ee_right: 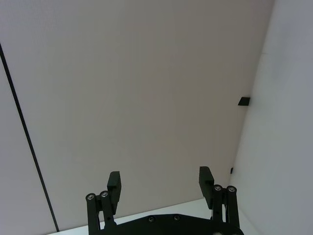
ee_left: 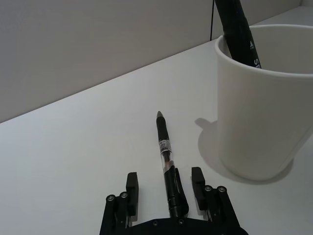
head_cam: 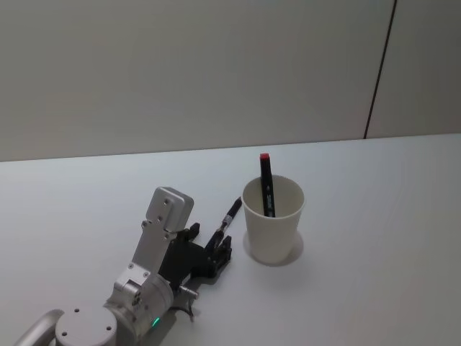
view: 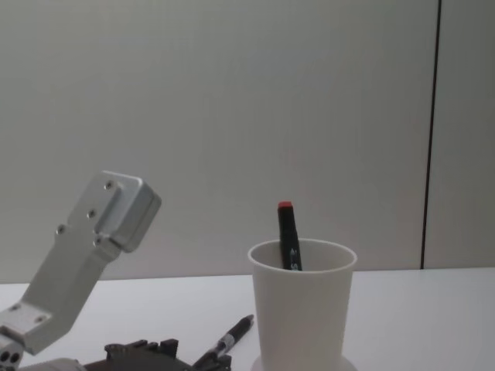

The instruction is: Place the pen into the pen holder.

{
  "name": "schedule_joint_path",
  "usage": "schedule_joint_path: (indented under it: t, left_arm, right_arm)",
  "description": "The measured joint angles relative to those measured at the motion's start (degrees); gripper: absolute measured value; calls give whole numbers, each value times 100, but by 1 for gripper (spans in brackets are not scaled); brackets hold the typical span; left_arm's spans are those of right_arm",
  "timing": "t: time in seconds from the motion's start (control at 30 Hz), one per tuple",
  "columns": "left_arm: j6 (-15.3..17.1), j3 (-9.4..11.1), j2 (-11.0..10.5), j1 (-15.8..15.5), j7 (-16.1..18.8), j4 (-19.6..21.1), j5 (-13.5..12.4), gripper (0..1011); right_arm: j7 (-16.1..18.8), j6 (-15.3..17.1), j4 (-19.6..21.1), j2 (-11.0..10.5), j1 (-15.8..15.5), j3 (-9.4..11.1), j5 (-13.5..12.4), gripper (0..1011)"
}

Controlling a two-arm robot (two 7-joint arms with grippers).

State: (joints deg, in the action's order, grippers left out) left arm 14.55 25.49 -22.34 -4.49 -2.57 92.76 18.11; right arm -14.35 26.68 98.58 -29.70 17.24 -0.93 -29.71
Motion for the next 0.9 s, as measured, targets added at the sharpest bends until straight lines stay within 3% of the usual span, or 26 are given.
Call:
schedule_joint_path:
  t: [0.33,0.9]
  left_arm:
    - [7,-1,0,0,2,0,0,534]
    - [14,-2,0,0,11,-6,-1,187]
  right_arm:
    - [0,0,0,0,0,0,0,1002]
    - [0,0,0,0,0,0,0,1002]
